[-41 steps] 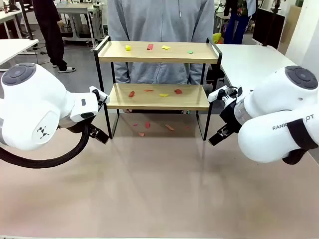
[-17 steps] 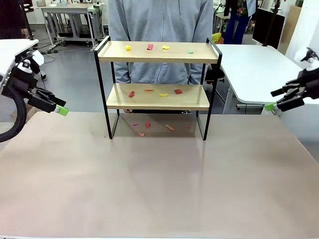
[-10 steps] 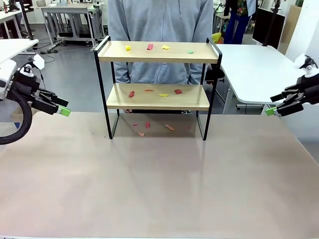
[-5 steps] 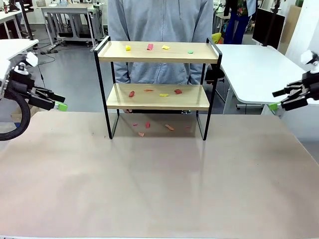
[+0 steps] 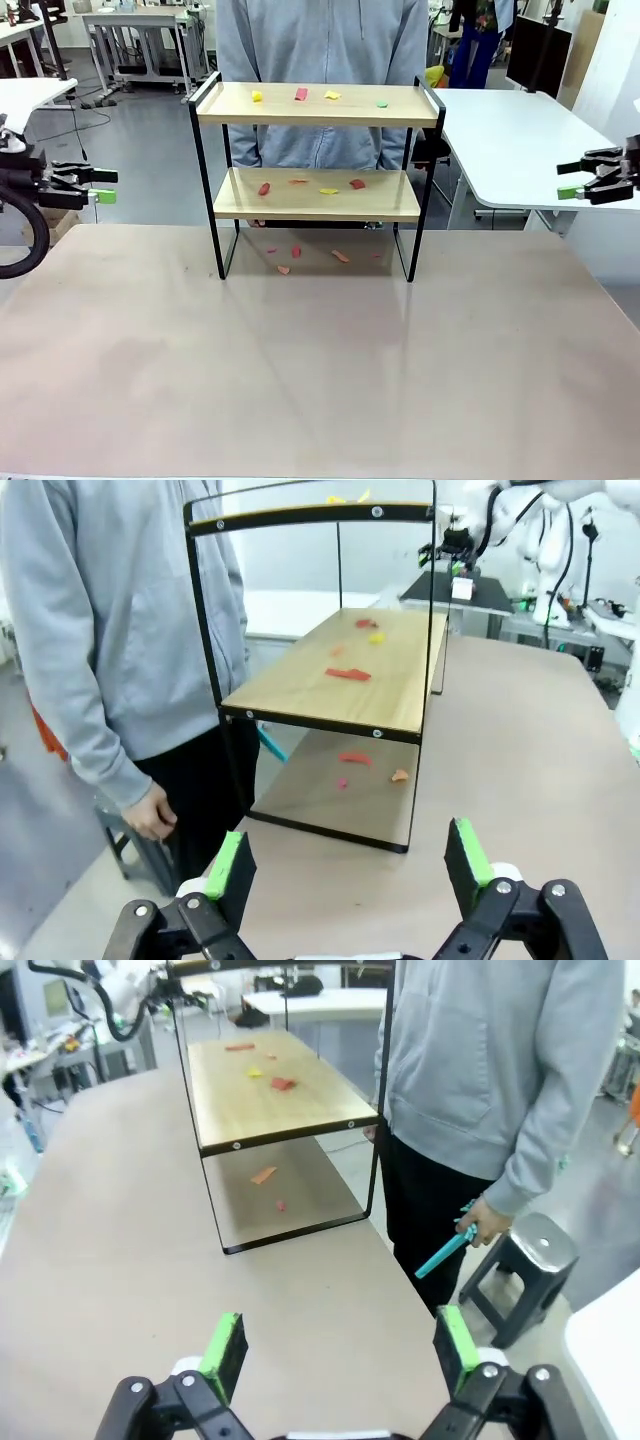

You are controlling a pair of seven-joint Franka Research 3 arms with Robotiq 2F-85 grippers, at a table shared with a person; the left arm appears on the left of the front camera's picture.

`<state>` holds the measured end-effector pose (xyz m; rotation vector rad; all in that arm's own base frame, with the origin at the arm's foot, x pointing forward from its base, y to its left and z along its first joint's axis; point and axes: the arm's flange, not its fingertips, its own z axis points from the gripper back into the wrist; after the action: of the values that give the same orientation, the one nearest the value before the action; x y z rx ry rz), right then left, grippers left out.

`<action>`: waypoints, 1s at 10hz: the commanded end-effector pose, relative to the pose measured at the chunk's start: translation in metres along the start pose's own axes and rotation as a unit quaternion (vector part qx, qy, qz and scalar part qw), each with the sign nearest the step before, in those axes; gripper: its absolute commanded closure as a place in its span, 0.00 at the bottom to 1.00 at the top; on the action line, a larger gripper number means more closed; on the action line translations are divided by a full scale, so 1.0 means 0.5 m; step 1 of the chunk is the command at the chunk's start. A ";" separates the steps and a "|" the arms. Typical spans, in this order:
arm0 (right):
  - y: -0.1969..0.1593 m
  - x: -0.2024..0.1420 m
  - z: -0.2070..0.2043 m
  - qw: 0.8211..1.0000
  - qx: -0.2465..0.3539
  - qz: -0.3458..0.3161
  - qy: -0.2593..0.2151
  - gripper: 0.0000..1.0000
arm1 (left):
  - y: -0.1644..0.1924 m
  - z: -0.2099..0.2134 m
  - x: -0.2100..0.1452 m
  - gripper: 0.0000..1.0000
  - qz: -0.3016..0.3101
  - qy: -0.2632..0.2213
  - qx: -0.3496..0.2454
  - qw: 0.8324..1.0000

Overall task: Clean the shelf.
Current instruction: Pick up the Duster handed by the human.

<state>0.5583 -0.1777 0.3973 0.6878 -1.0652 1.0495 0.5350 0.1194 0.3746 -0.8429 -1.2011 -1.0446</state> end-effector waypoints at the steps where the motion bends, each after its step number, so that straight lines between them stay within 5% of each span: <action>1: -0.067 -0.026 0.010 0.999 0.028 0.010 -0.029 0.00 | 0.043 0.008 -0.024 0.00 -0.016 -0.051 -0.004 0.999; 3: -0.088 -0.054 0.020 0.998 0.035 -0.002 -0.044 0.00 | 0.066 0.012 -0.051 0.00 -0.034 -0.082 0.004 0.996; 5: -0.110 -0.079 0.024 0.998 0.042 -0.017 -0.049 0.00 | 0.086 0.011 -0.074 0.00 -0.037 -0.064 0.003 0.997; 10: -0.127 -0.080 0.036 0.997 0.042 -0.016 -0.070 0.00 | 0.096 0.014 -0.043 0.00 -0.050 -0.070 0.012 0.996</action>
<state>0.5992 -0.2308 0.3602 0.8232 -1.1005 1.0649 0.5785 0.1456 0.3489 -0.8629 -1.3457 -1.0692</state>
